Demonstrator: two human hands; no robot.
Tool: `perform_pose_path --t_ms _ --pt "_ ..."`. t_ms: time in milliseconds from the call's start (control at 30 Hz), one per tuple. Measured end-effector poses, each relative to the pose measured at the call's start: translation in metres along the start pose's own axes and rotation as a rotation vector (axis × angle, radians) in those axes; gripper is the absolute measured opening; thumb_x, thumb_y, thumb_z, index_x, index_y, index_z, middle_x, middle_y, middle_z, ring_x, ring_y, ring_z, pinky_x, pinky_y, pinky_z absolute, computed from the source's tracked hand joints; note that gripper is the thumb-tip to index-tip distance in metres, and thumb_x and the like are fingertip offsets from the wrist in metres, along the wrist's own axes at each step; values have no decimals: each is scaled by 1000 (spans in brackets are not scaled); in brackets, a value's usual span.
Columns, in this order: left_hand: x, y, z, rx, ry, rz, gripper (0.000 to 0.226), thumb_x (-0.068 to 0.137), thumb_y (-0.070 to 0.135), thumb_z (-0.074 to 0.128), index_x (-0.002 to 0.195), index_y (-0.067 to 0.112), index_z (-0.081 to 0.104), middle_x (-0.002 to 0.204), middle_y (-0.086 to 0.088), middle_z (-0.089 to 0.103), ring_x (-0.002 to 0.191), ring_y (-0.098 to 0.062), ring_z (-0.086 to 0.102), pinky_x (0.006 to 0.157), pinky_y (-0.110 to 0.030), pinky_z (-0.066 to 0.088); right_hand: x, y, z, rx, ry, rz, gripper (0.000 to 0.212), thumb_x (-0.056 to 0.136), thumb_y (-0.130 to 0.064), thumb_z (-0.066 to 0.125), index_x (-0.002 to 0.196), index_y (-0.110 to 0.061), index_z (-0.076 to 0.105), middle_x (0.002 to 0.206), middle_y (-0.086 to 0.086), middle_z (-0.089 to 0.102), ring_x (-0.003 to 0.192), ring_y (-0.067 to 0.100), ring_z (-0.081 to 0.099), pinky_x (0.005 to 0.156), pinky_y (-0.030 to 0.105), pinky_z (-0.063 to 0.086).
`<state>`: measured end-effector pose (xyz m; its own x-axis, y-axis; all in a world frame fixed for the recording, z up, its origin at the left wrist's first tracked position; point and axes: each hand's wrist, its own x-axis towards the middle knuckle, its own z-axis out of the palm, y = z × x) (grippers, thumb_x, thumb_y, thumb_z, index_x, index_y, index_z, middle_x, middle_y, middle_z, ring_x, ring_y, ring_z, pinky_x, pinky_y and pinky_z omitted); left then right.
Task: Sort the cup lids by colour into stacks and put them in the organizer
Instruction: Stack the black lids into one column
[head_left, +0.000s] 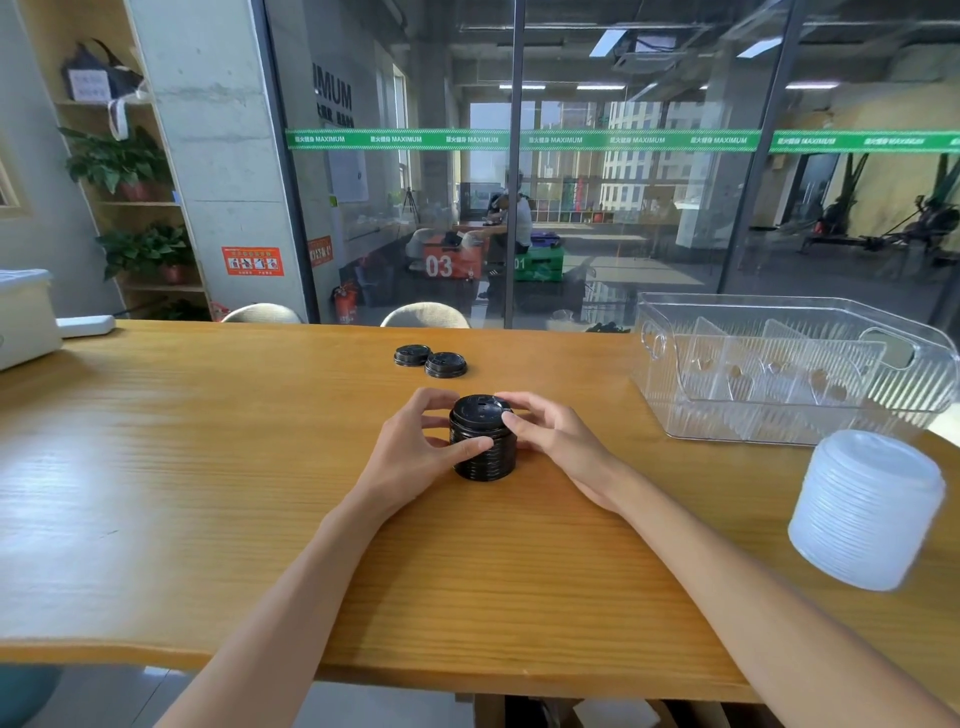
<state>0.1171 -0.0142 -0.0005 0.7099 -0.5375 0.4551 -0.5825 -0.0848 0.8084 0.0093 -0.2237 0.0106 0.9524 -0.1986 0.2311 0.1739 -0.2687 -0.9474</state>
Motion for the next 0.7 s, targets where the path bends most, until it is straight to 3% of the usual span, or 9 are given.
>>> perform_pose_path --t_ms 233,433,700 --pt "0 1 0 7 -36 -13 62 89 54 83 142 26 67 134 17 72 123 -1 67 99 -35 62 -5 0 -4 -39 9 -10 45 102 -40 72 146 -30 65 139 -11 71 134 7 61 119 42 48" --pt "-1 3 2 48 -49 9 58 92 53 81 143 28 68 134 19 72 124 3 65 98 -36 62 -10 1 -11 -131 8 -46 54 98 -37 78 148 -23 64 144 -15 67 138 -2 55 125 40 39" --pt "-2 3 4 56 -54 16 57 91 53 81 141 27 70 130 19 74 121 5 66 96 -33 63 -13 -2 -11 -241 18 -75 56 100 -39 75 150 -20 62 146 -13 66 138 -4 54 124 37 40"
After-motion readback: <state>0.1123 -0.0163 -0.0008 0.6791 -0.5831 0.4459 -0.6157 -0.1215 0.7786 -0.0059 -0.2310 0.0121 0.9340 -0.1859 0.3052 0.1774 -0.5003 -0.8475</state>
